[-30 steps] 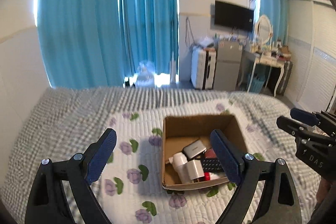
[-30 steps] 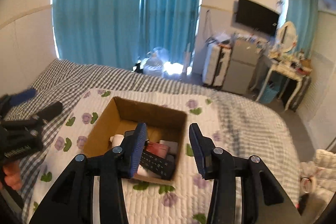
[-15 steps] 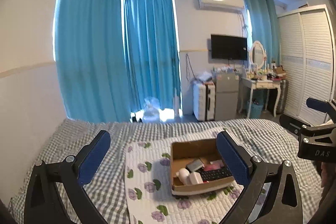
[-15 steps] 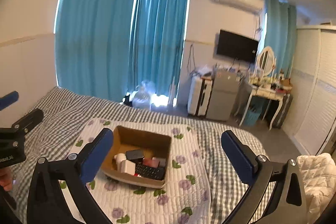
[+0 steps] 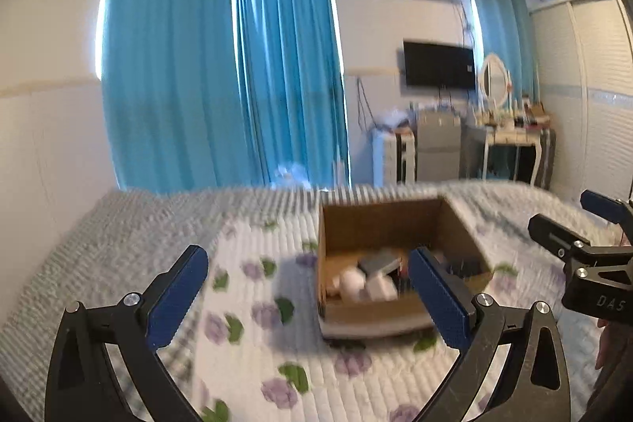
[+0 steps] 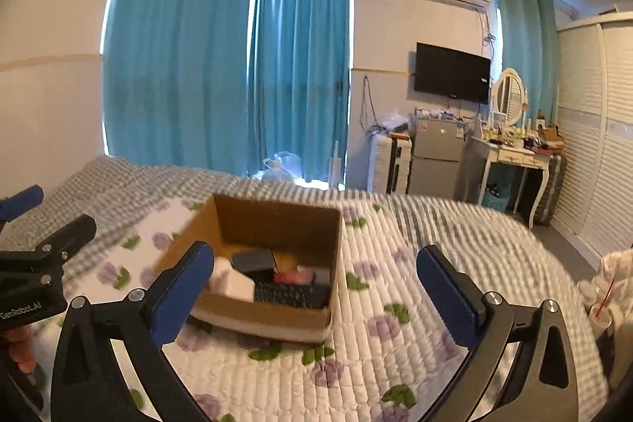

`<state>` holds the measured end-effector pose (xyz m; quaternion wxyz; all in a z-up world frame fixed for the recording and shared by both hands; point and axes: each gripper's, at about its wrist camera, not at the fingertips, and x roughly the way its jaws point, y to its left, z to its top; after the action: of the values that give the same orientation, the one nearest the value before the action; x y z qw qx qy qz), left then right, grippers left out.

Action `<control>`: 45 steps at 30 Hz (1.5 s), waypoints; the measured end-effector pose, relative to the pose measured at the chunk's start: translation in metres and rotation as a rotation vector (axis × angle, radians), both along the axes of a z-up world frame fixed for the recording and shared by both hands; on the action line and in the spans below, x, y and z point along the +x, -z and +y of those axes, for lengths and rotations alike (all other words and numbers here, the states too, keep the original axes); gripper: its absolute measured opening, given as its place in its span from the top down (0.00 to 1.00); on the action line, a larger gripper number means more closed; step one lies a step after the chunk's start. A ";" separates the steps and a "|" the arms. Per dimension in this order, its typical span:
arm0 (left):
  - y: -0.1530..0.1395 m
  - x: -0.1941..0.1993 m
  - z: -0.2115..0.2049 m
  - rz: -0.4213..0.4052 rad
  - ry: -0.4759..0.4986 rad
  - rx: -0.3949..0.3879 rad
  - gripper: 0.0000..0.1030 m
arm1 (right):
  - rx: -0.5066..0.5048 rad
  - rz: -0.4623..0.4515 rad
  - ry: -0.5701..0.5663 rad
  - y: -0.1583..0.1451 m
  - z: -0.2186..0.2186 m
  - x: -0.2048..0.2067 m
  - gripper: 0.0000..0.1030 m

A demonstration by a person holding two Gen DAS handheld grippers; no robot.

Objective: Organize rigid objects

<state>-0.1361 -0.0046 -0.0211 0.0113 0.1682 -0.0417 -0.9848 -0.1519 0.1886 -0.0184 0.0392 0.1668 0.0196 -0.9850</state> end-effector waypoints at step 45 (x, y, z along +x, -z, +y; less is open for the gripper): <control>0.035 0.001 -0.001 -0.044 -0.002 0.039 0.00 | 0.002 -0.050 0.069 0.040 0.001 -0.004 0.00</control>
<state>-0.1350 -0.0053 -0.0564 0.0081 0.1903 -0.0228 -0.9814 -0.1555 0.1893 -0.0580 0.0055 0.1921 0.0140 -0.9813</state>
